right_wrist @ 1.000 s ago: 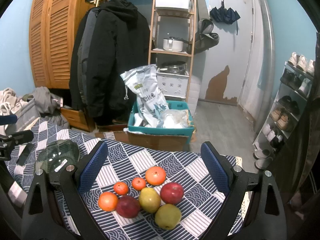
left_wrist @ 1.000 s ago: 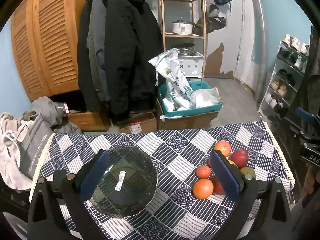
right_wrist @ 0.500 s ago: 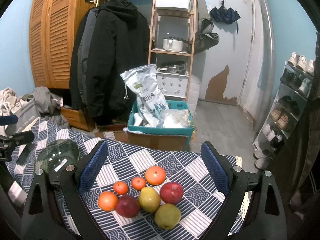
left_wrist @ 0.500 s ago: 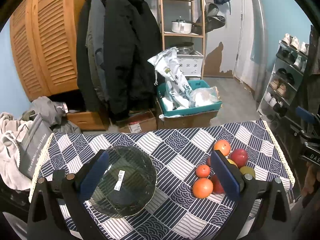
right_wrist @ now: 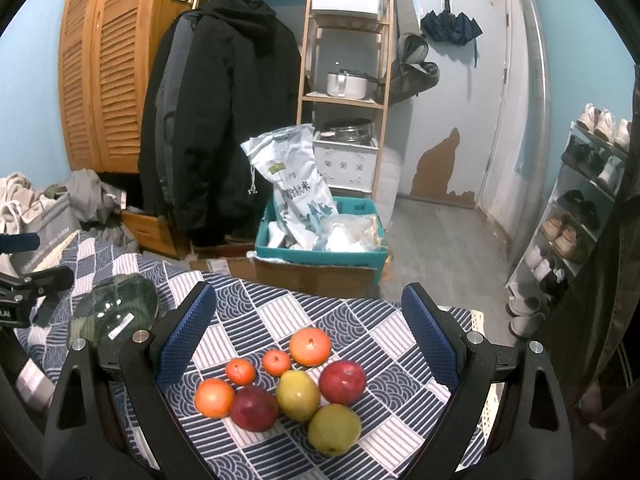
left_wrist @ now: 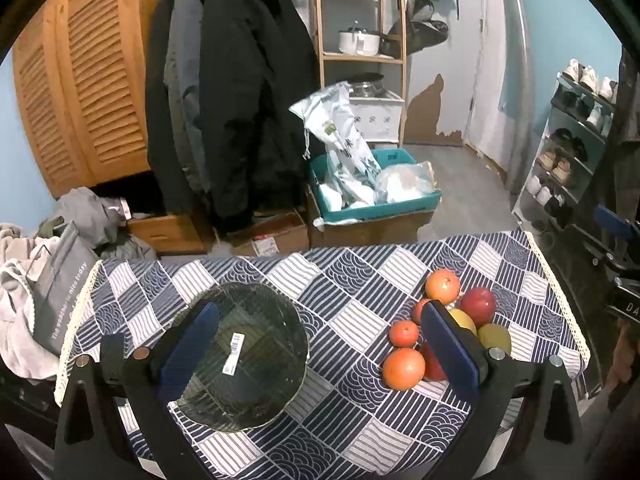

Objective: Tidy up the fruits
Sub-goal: 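Move the left tool toward the large orange while the right tool approaches the green pear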

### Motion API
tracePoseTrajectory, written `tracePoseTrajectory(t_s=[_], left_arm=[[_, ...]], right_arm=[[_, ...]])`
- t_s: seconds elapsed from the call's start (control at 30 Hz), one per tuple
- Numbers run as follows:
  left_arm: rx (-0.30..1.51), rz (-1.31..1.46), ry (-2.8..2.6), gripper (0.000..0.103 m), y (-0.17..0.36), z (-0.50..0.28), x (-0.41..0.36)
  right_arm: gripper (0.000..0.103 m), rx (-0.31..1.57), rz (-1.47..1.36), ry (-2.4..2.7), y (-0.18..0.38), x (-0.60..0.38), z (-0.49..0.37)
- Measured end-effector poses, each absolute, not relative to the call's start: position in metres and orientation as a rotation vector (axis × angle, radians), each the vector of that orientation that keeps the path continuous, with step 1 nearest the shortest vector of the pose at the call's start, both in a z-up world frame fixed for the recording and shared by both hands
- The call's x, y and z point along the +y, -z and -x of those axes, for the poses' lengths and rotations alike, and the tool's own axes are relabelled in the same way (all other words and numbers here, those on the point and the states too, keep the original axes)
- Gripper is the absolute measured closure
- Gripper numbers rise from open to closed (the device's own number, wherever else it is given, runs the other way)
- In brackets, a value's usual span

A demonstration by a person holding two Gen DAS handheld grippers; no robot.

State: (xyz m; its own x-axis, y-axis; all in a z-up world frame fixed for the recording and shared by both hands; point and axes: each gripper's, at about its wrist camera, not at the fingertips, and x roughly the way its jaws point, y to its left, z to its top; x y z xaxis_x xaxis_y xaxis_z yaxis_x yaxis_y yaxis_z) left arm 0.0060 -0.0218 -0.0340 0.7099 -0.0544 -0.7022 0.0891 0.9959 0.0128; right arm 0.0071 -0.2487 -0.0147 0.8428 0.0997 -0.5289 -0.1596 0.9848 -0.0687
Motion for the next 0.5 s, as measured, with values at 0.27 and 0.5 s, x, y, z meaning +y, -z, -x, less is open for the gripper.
tracePoseTrajectory(t_s=[0.27, 0.5], left_arm=[[0.883, -0.080, 0.109, 0.001, 0.061, -0.019, -0.030], [0.988, -0.085, 0.154, 0.001, 0.093, -0.031, -0.043]], right_arm=[[0.011, 0.668, 0.139, -0.127, 0.046, -0.249, -0.013], [0.011, 0.749, 0.131, -0.108, 0.055, -0.256, -0.021]])
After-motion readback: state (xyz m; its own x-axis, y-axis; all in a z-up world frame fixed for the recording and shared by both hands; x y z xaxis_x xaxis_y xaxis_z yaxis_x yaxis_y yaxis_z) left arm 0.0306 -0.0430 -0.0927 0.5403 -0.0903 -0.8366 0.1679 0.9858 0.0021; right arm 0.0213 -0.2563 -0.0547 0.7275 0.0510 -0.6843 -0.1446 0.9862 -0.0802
